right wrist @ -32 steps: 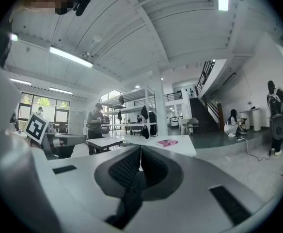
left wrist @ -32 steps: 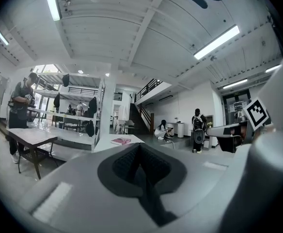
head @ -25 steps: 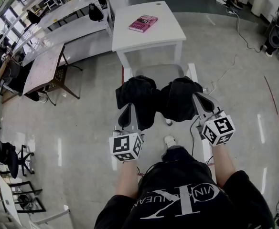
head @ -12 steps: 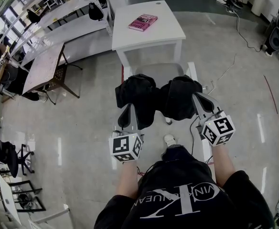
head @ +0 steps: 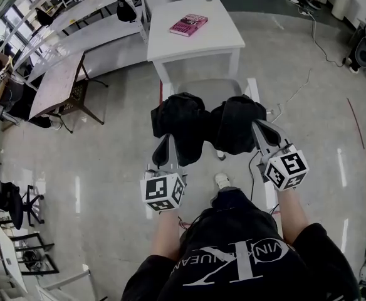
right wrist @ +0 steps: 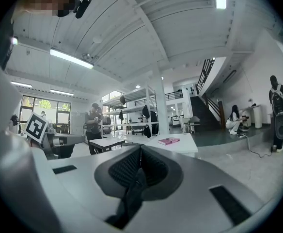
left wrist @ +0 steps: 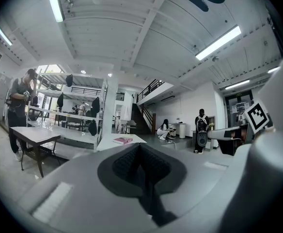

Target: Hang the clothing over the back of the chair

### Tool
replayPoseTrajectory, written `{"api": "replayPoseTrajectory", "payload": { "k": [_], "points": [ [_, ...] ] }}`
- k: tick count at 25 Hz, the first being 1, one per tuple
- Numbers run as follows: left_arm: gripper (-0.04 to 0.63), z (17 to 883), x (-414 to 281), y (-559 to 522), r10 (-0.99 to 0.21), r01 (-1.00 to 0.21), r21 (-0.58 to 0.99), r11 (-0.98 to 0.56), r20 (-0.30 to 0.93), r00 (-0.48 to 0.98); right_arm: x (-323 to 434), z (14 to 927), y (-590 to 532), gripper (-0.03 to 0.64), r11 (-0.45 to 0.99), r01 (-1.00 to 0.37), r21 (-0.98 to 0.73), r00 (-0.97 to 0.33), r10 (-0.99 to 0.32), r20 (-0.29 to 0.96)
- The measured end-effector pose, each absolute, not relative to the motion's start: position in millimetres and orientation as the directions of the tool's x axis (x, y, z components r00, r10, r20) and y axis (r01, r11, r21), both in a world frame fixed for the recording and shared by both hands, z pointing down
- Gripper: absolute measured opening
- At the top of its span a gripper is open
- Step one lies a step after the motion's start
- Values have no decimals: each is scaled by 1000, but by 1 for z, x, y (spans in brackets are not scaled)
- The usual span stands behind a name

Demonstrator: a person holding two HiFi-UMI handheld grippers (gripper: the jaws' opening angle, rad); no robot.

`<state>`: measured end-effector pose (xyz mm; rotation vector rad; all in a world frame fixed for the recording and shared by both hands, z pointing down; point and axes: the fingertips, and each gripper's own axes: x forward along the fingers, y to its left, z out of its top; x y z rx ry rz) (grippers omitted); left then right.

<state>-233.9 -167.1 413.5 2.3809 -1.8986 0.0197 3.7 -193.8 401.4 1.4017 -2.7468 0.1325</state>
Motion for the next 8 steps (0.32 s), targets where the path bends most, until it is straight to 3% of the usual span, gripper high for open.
{"api": "replayPoseTrajectory", "payload": {
  "k": [8],
  "points": [
    [11,421,-236,-167,-973,-975,68,-214,76,218,3,409,-195,15,584,-810,-55,-587,-805,90]
  ]
}}
